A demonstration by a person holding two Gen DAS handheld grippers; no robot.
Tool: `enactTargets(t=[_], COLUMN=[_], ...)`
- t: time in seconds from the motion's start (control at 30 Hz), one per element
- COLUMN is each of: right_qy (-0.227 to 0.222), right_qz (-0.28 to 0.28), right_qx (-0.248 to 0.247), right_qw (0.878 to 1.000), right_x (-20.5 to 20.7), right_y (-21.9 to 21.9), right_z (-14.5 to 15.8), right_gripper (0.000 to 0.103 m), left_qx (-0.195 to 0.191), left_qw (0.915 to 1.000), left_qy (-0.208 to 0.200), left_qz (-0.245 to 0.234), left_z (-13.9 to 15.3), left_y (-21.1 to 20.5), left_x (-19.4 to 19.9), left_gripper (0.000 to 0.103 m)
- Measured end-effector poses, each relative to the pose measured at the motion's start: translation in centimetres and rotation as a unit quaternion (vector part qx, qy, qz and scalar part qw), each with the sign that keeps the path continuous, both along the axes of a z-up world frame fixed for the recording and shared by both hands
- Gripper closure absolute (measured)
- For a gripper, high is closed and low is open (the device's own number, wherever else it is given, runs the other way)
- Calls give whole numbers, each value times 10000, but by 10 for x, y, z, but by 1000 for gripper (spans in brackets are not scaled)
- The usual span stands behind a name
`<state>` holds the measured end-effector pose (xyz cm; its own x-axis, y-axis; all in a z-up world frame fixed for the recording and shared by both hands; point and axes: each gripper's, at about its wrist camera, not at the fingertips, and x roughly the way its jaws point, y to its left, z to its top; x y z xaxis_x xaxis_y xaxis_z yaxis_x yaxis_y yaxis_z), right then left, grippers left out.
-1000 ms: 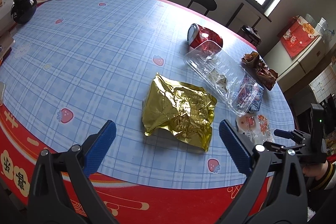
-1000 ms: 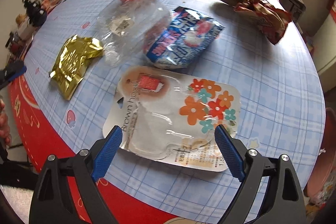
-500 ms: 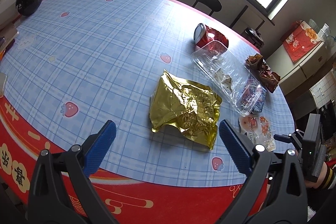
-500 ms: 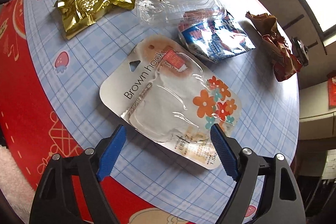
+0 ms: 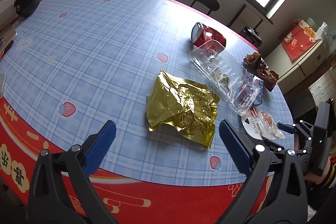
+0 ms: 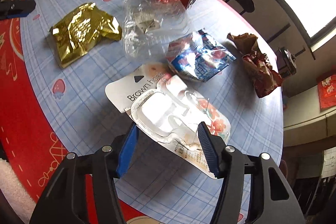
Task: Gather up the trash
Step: 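Lift the card with the right tool while left moves toward the gold foil bag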
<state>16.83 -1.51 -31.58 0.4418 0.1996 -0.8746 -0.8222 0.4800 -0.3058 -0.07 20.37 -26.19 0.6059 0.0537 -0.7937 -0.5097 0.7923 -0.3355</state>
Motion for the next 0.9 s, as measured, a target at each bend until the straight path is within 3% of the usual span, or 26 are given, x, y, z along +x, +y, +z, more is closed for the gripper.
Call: enactTargets(t=[0.17,0.37,0.6,0.9], right_qy=[-256,-49,617,1464], right_qz=[-150,-142,-372,-918], right_qx=[529,796,1182,1629], right_qw=[9982,9967,9904,9714], right_x=[10,15,20,29], right_y=[0,4,3,-8], right_z=[32,43,44,40], right_gripper=[46,48,48,48], left_qx=[1,-1,-41,-60], left_qw=[10000,10000,10000,10000], left_qy=[-12,-12,-10,-13], left_qz=[-44,-55,18,8], left_z=[1,1,0,0], left_y=[-3,-3,0,-1], left_x=[2,3,1,2], left_gripper=[6,6,6,6])
